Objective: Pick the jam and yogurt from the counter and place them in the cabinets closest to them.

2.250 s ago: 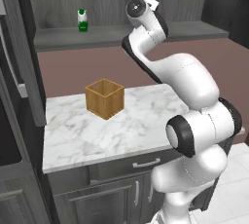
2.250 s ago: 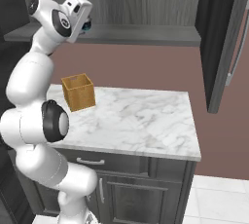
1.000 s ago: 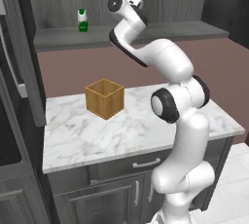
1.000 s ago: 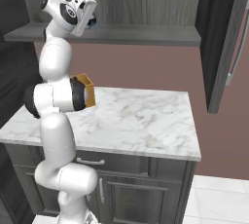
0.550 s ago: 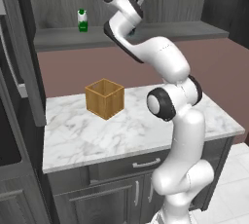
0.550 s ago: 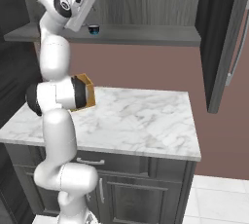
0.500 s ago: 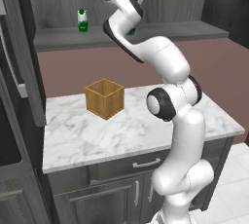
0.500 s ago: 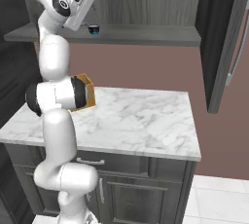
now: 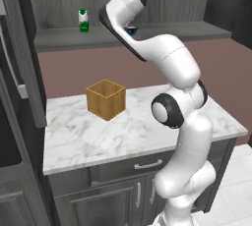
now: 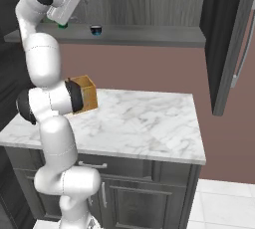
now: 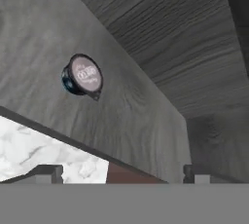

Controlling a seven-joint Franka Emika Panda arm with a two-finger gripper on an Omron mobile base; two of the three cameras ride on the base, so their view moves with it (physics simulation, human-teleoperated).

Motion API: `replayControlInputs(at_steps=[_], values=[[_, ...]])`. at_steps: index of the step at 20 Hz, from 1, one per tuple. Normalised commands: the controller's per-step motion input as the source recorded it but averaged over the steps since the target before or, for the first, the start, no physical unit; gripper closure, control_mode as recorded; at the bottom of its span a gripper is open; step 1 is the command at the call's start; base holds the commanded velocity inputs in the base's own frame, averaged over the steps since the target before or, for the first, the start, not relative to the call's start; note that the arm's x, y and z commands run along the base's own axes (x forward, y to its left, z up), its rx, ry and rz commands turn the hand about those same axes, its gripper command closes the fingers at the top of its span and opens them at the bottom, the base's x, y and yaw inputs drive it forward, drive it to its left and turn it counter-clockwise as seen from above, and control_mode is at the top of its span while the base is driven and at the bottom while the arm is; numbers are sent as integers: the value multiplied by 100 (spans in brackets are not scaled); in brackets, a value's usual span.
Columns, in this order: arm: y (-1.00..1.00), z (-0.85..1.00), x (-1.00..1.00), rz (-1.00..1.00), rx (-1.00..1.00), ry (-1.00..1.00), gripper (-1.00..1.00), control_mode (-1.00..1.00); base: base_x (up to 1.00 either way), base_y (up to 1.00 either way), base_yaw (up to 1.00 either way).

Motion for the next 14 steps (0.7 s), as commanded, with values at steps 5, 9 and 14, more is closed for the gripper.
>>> replayControlInputs(at_steps=[5,9,14], values=[[-23,-56,-100,4,1,-9,-100,-100,0,0,0],[-24,-73,-100,5,0,-6,-100,-100,0,0,0],[-27,-33,-100,0,0,-24,-100,-100,0,0,0]])
